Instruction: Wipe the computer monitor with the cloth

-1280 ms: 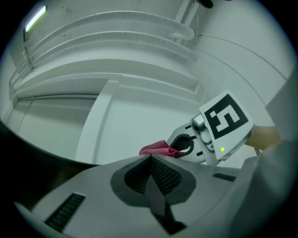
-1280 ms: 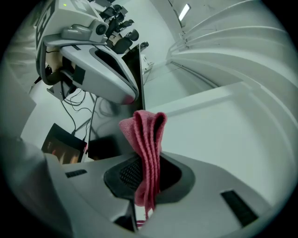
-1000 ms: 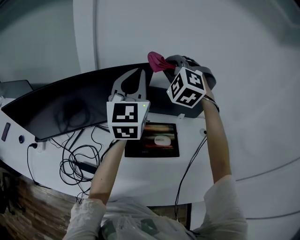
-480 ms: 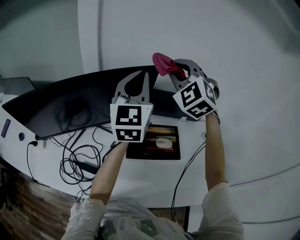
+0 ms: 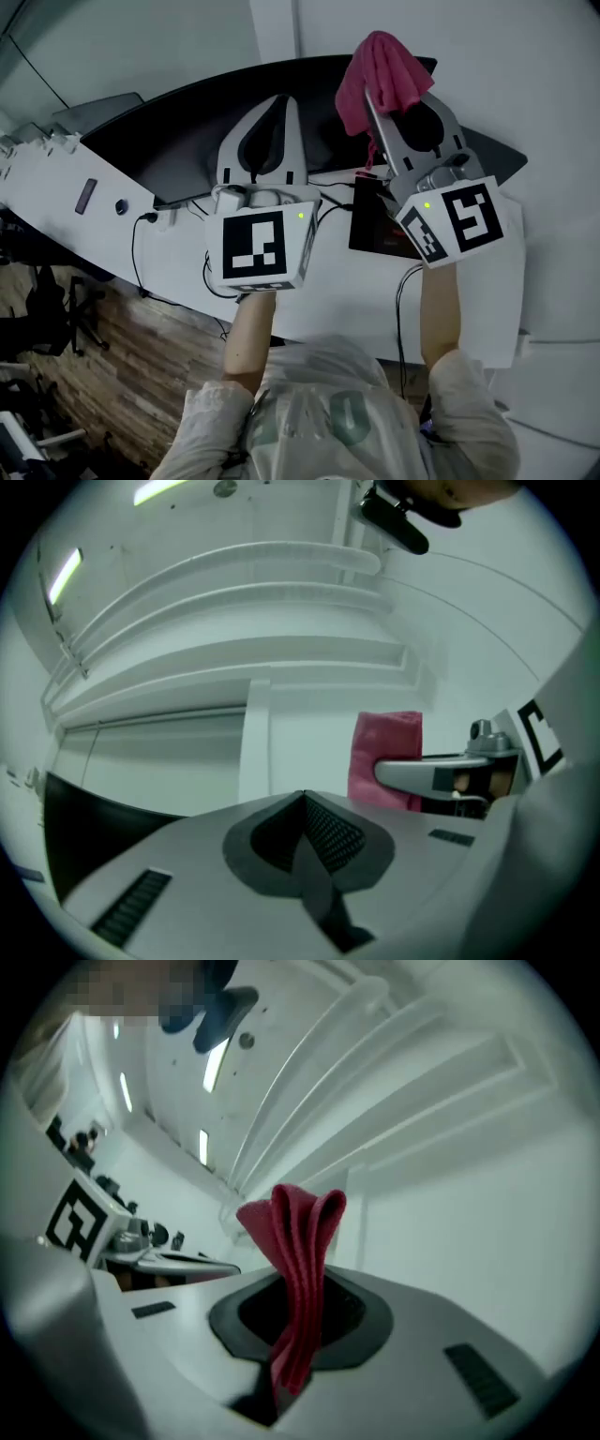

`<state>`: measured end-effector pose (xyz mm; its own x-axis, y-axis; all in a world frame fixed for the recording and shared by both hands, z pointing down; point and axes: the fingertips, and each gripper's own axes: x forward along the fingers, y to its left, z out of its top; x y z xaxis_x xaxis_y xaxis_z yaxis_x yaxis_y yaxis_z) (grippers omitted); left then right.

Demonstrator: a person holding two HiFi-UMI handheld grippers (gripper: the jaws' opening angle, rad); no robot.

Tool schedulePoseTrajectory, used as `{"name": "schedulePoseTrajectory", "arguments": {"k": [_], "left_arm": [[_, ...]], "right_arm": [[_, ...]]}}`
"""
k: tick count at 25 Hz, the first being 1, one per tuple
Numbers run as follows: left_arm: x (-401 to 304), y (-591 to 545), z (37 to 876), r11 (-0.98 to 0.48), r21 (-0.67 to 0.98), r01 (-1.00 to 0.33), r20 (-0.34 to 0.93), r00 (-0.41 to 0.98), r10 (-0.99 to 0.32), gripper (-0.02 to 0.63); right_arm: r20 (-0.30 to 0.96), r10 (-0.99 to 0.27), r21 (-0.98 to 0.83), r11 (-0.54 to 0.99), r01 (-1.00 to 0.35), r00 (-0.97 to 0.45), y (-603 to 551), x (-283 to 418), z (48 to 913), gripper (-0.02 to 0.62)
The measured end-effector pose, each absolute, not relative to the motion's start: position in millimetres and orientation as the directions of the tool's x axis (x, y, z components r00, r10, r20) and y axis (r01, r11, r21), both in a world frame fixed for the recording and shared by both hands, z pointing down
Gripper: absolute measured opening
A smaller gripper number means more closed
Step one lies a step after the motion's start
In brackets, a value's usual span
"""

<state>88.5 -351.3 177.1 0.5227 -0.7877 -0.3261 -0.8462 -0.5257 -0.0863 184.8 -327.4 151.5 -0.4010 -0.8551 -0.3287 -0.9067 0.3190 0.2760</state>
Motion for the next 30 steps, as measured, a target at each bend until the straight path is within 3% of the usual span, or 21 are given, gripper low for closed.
{"name": "schedulePoseTrajectory", "arguments": {"k": [6,12,18,30], "left_arm": [[-5.1,-305.6,231.4,-0.453,-0.038,-0.891,-0.270,0.446,-0.854,0.015],[-52.6,-277.8,279.3,-0.373,-0.030,-0.928,-0.251,0.368,-0.895,0.015],[-65.6,-261.2,313.2,-0.349,-0.053,-0.936,-0.223,0.352,-0.909,0.015],[-40.9,-265.7,333.1,-0.388,-0.042,-0.921,-0.143,0.390,-0.910,0.015]], "right_arm": [[-0.404,-0.819,0.197,0.358,-0.913,-0.408,-285.3,91.5,196.4,0.048],[-0.322,-0.869,0.082,0.371,-0.925,-0.377,-264.2,46.5,276.1,0.048],[-0.201,-0.899,0.044,0.389,-0.920,-0.390,-253.4,32.2,330.0,0.048],[-0.168,-0.908,0.067,0.377,-0.924,-0.383,-248.8,41.2,336.3,0.048]]}}
